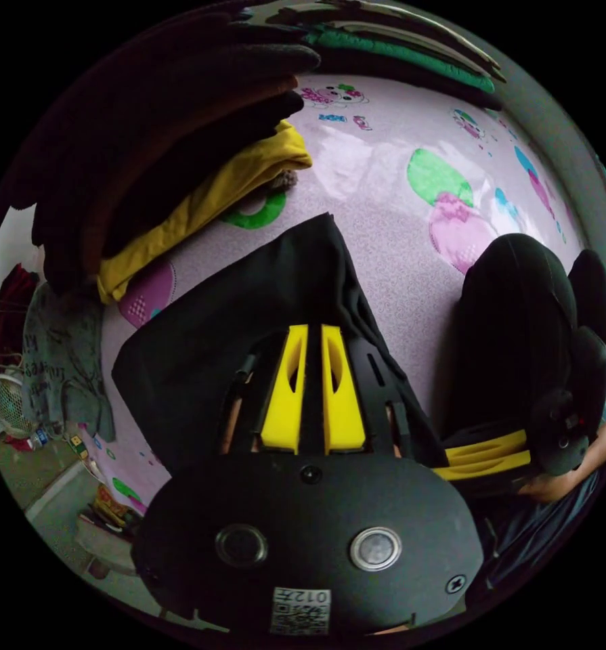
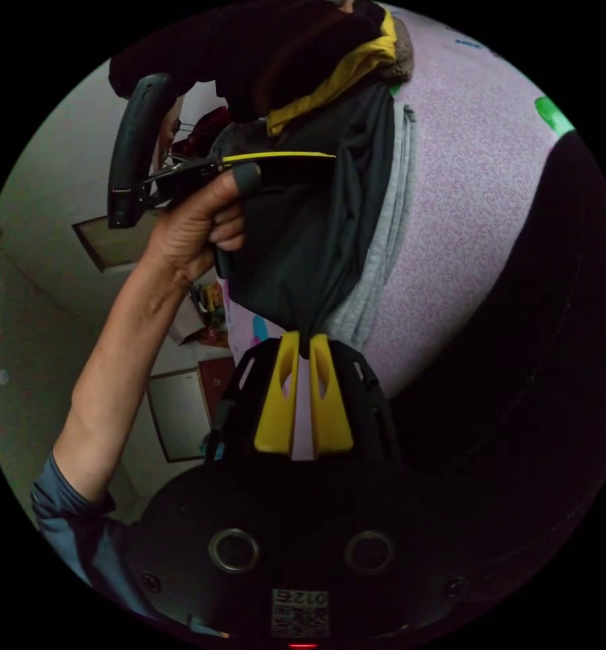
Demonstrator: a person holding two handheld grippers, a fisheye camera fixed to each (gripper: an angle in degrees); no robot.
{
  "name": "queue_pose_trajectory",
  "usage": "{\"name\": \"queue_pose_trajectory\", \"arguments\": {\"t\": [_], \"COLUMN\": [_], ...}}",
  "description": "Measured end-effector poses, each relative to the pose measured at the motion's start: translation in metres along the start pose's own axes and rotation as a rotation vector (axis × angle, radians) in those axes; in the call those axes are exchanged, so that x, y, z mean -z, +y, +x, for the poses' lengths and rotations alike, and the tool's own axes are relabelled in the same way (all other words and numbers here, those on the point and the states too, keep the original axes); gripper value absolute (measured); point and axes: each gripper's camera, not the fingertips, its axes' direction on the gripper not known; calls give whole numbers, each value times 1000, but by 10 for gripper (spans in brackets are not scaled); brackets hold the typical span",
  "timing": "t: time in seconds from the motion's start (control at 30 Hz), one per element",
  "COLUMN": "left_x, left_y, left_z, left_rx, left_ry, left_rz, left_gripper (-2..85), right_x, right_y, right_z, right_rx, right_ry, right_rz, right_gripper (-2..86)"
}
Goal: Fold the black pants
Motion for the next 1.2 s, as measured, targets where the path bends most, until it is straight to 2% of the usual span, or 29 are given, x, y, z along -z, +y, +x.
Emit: {"name": "queue_pose_trajectory", "arguments": {"t": [0.13,0.3,0.37,0.47,0.57,0.63,0.7,0.93,1.07,1.2], "left_x": [8,45,51,43,30,24,20,18,29,50], "left_y": [-3,-6,-15,-30,-43,-48,-52,-49,-42,-33], "left_z": [-3,-10,-4,6,9,8,5,-13,-14,-16], "left_rx": [-11,-31,-106,-185,-186,-179,-170,-119,-118,-111], "left_ry": [6,36,36,31,13,10,31,122,83,21], "left_rz": [-2,109,78,13,-31,-53,-69,-56,-12,76], "left_gripper": [12,8,7,6,5,3,1,-1,0,1], "right_x": [-7,11,24,32,8,-25,-44,-54,-41,-23], "right_y": [2,20,28,27,10,-6,-10,-21,-12,3], "right_z": [1,-19,-28,-47,-63,-56,-49,-41,-44,-60], "right_rx": [-18,85,130,230,310,232,194,153,152,213], "right_ry": [34,164,225,208,225,299,334,257,191,246], "right_rz": [-19,40,120,198,115,-49,-116,-153,-77,65], "right_gripper": [51,61,53,33,6,-3,-6,-8,-8,-8]}}
